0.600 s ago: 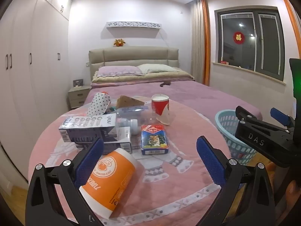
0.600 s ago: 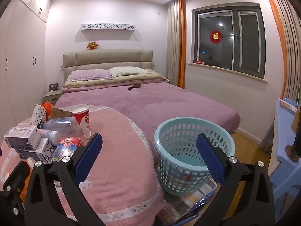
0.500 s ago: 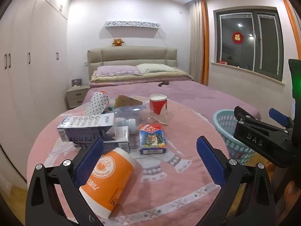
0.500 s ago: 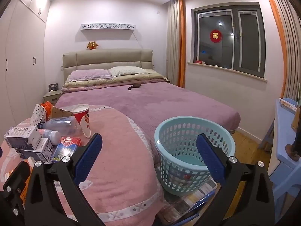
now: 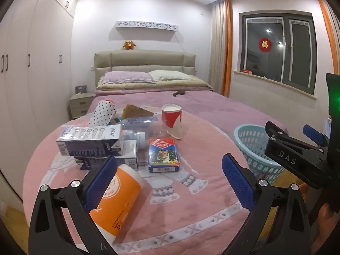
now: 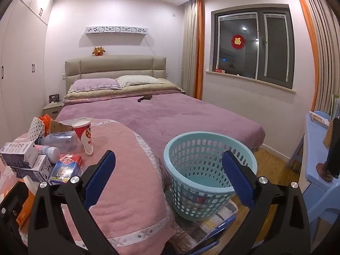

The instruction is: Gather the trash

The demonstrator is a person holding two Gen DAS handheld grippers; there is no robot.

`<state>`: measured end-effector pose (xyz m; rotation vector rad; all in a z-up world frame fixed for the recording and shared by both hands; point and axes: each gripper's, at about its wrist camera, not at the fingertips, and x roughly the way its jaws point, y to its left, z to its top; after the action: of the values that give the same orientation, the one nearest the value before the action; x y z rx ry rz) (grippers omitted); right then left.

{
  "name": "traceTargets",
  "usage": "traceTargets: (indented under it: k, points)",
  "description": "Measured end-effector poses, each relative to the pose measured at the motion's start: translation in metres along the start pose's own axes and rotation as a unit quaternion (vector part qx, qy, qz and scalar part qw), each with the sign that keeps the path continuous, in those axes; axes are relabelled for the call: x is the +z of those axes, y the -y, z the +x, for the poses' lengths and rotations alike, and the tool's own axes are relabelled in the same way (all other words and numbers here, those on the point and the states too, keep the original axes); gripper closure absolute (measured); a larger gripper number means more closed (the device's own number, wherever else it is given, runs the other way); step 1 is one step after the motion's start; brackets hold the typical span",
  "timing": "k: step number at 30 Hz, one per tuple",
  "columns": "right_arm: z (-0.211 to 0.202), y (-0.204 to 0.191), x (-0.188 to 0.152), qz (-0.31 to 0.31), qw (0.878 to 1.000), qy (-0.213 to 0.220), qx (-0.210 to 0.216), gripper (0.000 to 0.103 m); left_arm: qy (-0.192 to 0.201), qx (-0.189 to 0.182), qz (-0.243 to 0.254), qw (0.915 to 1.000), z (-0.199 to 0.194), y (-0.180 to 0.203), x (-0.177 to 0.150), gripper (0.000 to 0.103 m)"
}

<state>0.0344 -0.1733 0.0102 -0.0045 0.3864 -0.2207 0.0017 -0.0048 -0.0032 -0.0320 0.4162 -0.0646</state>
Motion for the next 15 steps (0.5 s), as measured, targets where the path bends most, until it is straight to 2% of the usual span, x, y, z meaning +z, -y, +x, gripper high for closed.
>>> traceTargets:
  k: [15]
  points:
    - [-0.0008, -0.0001, -0.0015, 0.003, 1.000, -0.004, 0.007, 0.007, 0.000, -0.002, -0.003, 1.0000, -0.0048, -0.0033, 0.0020, 0.007]
